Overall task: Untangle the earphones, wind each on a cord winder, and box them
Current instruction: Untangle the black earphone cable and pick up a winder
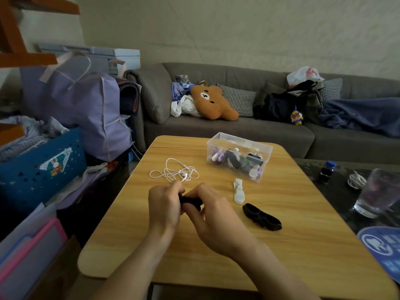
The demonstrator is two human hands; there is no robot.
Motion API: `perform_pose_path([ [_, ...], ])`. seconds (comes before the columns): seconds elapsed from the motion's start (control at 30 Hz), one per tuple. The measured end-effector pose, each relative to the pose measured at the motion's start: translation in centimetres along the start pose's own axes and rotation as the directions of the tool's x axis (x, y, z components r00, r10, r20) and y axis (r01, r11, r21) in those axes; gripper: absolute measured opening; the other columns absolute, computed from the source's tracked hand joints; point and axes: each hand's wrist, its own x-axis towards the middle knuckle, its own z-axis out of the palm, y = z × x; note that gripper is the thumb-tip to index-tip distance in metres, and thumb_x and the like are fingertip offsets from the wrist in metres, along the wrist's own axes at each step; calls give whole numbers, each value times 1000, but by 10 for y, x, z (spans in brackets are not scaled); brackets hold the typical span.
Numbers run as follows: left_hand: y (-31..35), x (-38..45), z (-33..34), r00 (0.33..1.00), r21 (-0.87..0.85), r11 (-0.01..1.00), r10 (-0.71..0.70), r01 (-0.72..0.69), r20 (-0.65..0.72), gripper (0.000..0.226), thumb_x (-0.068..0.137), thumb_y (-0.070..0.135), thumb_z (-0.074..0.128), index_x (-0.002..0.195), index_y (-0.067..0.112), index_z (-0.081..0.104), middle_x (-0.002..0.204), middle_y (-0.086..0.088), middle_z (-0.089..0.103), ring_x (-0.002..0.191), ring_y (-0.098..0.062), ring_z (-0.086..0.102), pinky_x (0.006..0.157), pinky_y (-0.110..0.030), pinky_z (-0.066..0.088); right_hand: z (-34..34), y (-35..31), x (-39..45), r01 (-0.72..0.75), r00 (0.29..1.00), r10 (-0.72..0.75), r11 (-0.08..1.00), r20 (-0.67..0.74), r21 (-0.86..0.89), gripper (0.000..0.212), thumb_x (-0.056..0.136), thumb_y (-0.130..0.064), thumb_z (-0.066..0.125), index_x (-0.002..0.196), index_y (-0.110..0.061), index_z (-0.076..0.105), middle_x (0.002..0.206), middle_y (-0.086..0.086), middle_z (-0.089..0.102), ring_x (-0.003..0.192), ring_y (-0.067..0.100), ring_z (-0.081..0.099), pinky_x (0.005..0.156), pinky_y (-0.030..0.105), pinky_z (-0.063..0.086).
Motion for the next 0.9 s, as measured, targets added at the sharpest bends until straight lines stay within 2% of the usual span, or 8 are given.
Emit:
perform_pose_path([
  [0.13, -7, 1, 5, 998, -20, 999, -36, 35, -58, 21, 61, 17, 49, 44, 14, 37, 54, -7, 26, 56, -19, 24, 45, -28, 23, 1, 0, 1, 7, 999, 0, 983, 39, -184, 15, 104, -34, 47, 109, -20, 52, 106, -4, 56, 82, 23, 60, 70, 46, 47],
  [0.3, -9, 11, 3, 977, 45, 976, -212, 211, 21, 14, 57, 17, 49, 66, 13, 40, 60, -4, 38, 49, -17, 35, 37, -19, 28, 6, -5, -1, 21, 993, 9, 967, 117, -255, 17, 106, -33, 39, 112, -19, 45, 107, -3, 47, 76, 18, 50, 66, 32, 32],
  [0.43, -1, 4, 7, 928, -181, 917, -325, 356, 182, 16, 87, 8, 56, 71, 9, 59, 60, -5, 50, 45, -12, 44, 41, -20, 32, 5, 0, 5, -132, 989, 138, 986, 59, -100, 7, 107, -24, 37, 101, -20, 40, 101, 1, 51, 76, 19, 50, 67, 33, 36],
  [0.53, 2, -2, 10, 937, -217, 943, -181, 251, 298, 13, 97, 8, 57, 91, 6, 69, 76, -8, 64, 64, -15, 55, 58, -26, 39, -8, 11, 9, -283, 959, 282, 959, -29, -26, 14, 108, -23, 33, 96, -21, 41, 93, 0, 58, 75, 13, 55, 59, 25, 39],
  [0.67, -8, -7, 17, 950, -18, 997, 79, -77, 302, 10, 93, 11, 66, 102, 13, 71, 88, 2, 74, 79, -7, 66, 67, -16, 49, -24, 21, 10, -374, 927, 372, 926, -58, -51, 14, 109, -23, 32, 102, -19, 43, 83, -5, 56, 69, 7, 52, 51, 20, 36],
  [0.77, -12, -9, 31, 951, 79, 989, 99, -127, 292, 11, 98, 10, 59, 105, 12, 67, 96, -2, 72, 82, -9, 68, 67, -14, 48, -41, 39, 12, -487, 873, 480, 869, -91, -92, 16, 108, -23, 33, 102, -17, 46, 83, -1, 59, 67, 10, 54, 49, 20, 35],
  [0.83, -18, -8, 41, 938, 211, 956, 129, -204, 322, 16, 99, 8, 55, 103, 18, 67, 97, 3, 70, 84, -6, 65, 71, -14, 45, -59, 55, 9, -551, 831, 534, 828, -156, -104, 19, 108, -22, 33, 110, -13, 49, 86, 5, 62, 68, 17, 55, 50, 24, 35],
  [0.9, -21, -13, 51, 862, 346, 853, 210, -392, 461, 21, 98, 6, 55, 102, 21, 69, 98, 12, 68, 87, 4, 58, 76, -11, 42, -79, 68, 5, -599, 780, 581, 800, -231, -11, 23, 108, -22, 32, 113, -11, 52, 84, 5, 61, 67, 18, 53, 52, 27, 33],
])
